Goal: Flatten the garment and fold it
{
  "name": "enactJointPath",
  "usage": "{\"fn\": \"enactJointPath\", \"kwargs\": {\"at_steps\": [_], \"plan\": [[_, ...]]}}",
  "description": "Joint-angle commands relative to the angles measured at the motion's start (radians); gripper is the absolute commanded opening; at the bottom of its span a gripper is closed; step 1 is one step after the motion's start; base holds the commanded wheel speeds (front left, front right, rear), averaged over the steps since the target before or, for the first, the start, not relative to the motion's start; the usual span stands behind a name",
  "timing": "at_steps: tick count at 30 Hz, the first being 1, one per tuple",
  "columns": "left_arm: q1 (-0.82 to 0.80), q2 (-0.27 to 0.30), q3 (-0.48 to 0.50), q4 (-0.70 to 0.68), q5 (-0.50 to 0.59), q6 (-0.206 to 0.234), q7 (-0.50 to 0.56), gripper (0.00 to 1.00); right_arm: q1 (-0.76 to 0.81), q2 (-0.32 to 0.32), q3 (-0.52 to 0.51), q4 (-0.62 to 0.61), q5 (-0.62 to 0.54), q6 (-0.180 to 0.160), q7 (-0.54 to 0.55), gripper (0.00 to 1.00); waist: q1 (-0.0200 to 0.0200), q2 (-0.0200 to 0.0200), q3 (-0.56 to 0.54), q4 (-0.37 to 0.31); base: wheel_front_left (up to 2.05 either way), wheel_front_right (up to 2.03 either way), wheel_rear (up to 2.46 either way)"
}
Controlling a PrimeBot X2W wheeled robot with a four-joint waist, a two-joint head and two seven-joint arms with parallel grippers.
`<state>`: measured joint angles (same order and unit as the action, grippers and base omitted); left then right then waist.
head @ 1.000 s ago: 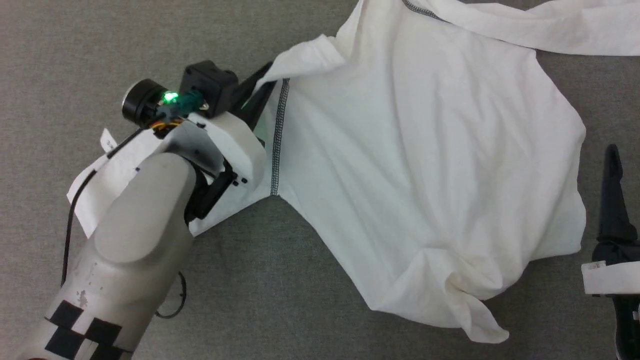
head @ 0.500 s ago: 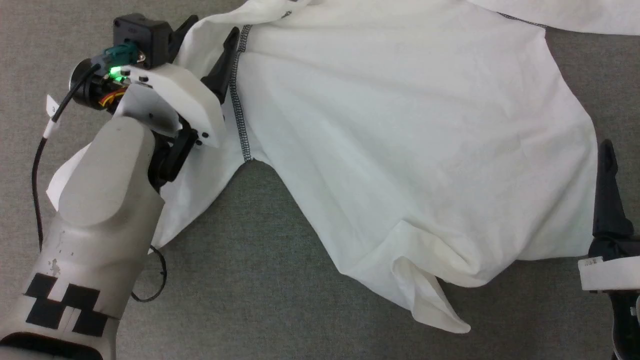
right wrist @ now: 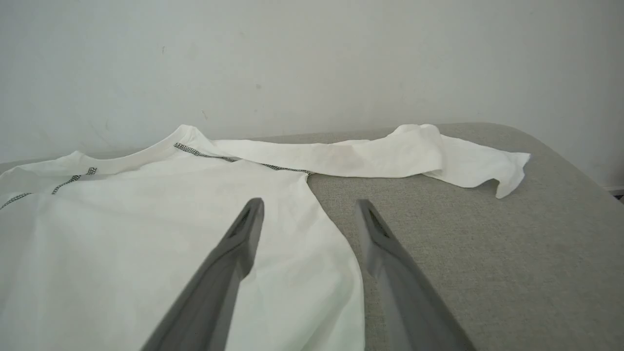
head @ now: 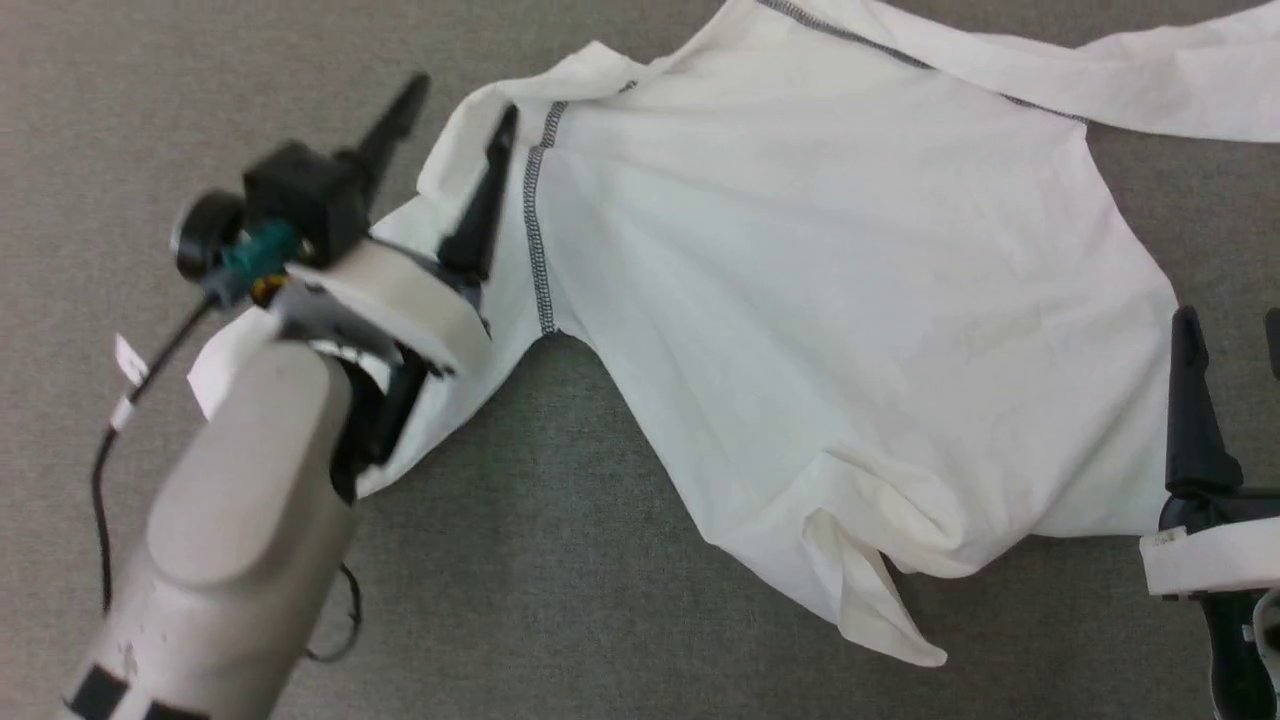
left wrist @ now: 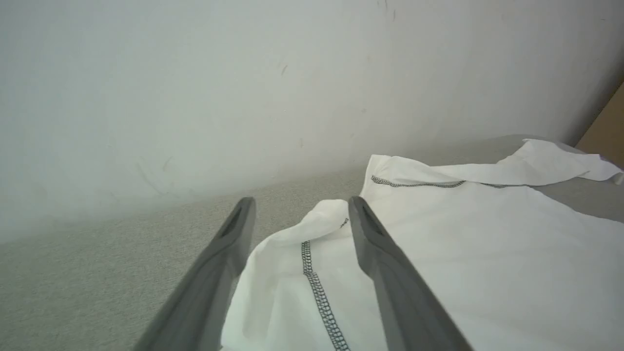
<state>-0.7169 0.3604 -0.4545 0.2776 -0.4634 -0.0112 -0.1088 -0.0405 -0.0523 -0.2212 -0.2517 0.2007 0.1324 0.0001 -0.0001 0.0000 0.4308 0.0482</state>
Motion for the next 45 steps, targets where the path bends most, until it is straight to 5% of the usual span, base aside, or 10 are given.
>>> {"fn": "enactJointPath", "kwargs": {"at_steps": [1,8,20,21,22,23,24,30,38,45], "plan": [[0.068,0.001,-0.015,-0.073,0.001,0.019,0.019,1.0,0.015,0.002,-0.004,0.006,0.01,-0.002,0.003,1.0,0.0001,0.0,-0.044,0.021,0.0,0.0,0.0],[0.191,-0.018,-0.128,-0.231,0.011,0.041,0.156,1.0,0.029,0.002,-0.001,0.005,0.023,-0.002,0.01,1.0,0.0001,0.0,-0.054,0.01,0.0,0.0,0.0],[0.164,-0.035,-0.27,-0.031,0.066,0.071,0.461,1.0,0.023,0.002,0.018,0.018,0.045,-0.002,0.0,1.0,0.0001,0.0,-0.013,-0.031,0.0,0.0,0.0],[0.159,-0.036,-0.279,-0.023,0.069,0.067,0.475,0.87,0.022,0.002,0.019,0.021,0.047,-0.002,-0.002,1.0,0.0001,0.0,-0.011,-0.033,0.0,0.0,0.0],[0.159,-0.036,-0.279,-0.023,0.069,0.067,0.475,0.87,0.022,0.002,0.019,0.021,0.047,-0.002,-0.002,1.0,0.0001,0.0,-0.011,-0.033,0.0,0.0,0.0],[0.154,-0.037,-0.288,-0.018,0.069,0.056,0.484,0.2,0.022,0.002,0.02,0.024,0.048,-0.002,-0.005,1.0,0.0001,0.0,-0.009,-0.035,0.0,0.0,0.0],[0.152,-0.038,-0.297,-0.014,0.066,0.044,0.494,0.0,0.021,0.002,0.022,0.027,0.049,-0.002,-0.007,1.0,0.0001,0.0,-0.009,-0.037,0.0,0.0,0.0],[0.161,-0.038,-0.313,-0.026,0.029,-0.001,0.51,0.0,0.022,0.002,0.016,0.052,0.053,-0.002,-0.016,1.0,0.0001,0.0,-0.037,-0.033,0.0,0.0,0.0],[0.204,-0.045,-0.253,-0.192,-0.067,0.004,0.474,0.0,0.035,0.002,0.02,0.074,0.06,-0.002,-0.014,1.0,0.0001,0.0,-0.118,-0.002,0.0,0.0,0.0],[0.344,0.035,-0.274,-0.39,-0.175,-0.022,0.577,0.0,0.054,0.002,0.015,0.074,0.065,-0.002,-0.001,1.0,0.0001,0.0,-0.151,0.018,0.0,0.0,0.0]]}}
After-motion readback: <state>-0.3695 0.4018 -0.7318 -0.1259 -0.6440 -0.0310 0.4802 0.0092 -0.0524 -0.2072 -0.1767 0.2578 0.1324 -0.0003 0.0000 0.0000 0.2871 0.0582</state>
